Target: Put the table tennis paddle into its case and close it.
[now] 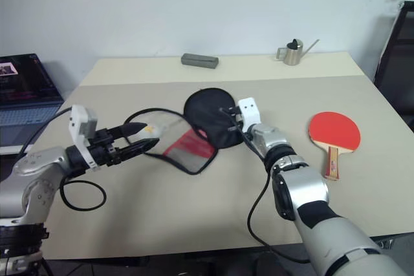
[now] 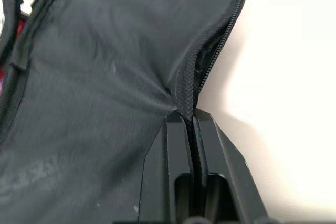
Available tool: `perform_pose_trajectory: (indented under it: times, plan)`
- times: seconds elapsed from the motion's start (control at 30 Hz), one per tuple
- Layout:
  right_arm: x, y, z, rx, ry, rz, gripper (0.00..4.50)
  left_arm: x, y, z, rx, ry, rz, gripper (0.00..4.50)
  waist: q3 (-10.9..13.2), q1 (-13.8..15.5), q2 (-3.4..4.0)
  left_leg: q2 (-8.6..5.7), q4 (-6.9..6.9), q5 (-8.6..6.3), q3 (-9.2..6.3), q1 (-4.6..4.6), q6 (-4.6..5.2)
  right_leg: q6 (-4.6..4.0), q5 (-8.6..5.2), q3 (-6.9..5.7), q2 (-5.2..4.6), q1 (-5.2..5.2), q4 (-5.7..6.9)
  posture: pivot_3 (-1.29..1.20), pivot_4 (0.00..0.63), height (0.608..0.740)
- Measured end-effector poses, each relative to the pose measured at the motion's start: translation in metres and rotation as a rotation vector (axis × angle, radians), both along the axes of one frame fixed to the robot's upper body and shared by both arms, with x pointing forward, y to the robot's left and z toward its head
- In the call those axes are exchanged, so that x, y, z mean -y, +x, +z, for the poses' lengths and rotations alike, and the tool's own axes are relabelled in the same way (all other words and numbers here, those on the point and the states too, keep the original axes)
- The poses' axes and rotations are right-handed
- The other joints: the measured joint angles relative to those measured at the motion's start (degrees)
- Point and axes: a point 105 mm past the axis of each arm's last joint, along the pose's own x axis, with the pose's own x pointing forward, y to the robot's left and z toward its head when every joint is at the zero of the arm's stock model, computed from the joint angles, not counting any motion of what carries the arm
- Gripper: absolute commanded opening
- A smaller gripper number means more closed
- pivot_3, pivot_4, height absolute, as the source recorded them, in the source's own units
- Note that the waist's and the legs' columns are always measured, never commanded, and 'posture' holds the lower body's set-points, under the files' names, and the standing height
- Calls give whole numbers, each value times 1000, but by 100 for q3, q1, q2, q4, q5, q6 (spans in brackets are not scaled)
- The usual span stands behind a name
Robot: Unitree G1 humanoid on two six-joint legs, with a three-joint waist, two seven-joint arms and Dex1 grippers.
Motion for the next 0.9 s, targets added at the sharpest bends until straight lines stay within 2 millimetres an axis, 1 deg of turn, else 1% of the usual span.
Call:
perform_pose_trajectory:
  times: [0.17,0.33,0.43,0.5,0.6,0.63,0.73,0.83,0.9]
  plan:
    - [33,8,4,-8,31,-155,19,4,2,1,1,0,-15,3704,0,0,0,0,0,0,3,0,0,0,0,2,0,0,1,0,150,740]
    - [55,11,7,-25,59,-231,19,9,4,0,-2,-6,-31,3704,0,-1,0,0,-1,0,13,0,1,0,0,13,1,-3,1,0,150,740]
    - [58,11,8,-35,84,-253,19,10,5,-4,-17,-14,-35,3704,0,-7,0,1,-1,0,25,0,1,0,0,29,3,-13,11,0,150,740]
    - [58,10,8,-51,112,-266,19,11,5,-5,-21,-19,-42,3704,-1,-6,-2,2,0,0,43,-8,2,1,0,48,3,-37,31,0,150,740]
    - [56,4,2,-81,159,-287,19,13,5,-6,-23,-20,-53,3704,-2,-6,-3,8,1,0,53,-7,2,1,0,61,6,-44,41,0,150,740]
    - [53,-2,-3,-105,185,-299,19,14,5,-6,-24,-22,-56,3704,-2,-5,-3,10,2,0,55,-7,2,1,0,64,7,-48,46,0,150,740]
    - [47,-19,-5,-125,232,-315,19,14,5,-6,-25,-23,-59,3704,-2,-1,-2,13,2,-1,57,-6,2,1,0,69,8,-52,55,0,150,740]
    - [42,-34,-7,-158,250,-311,19,15,4,-7,-26,-23,-60,3704,-2,3,-2,13,6,-4,65,-1,9,1,0,74,11,-54,69,0,150,740]
    - [40,-41,-8,-167,238,-308,19,15,4,-7,-26,-23,-62,3704,-2,8,-2,12,6,-10,67,4,20,0,0,76,12,-54,76,0,150,740]
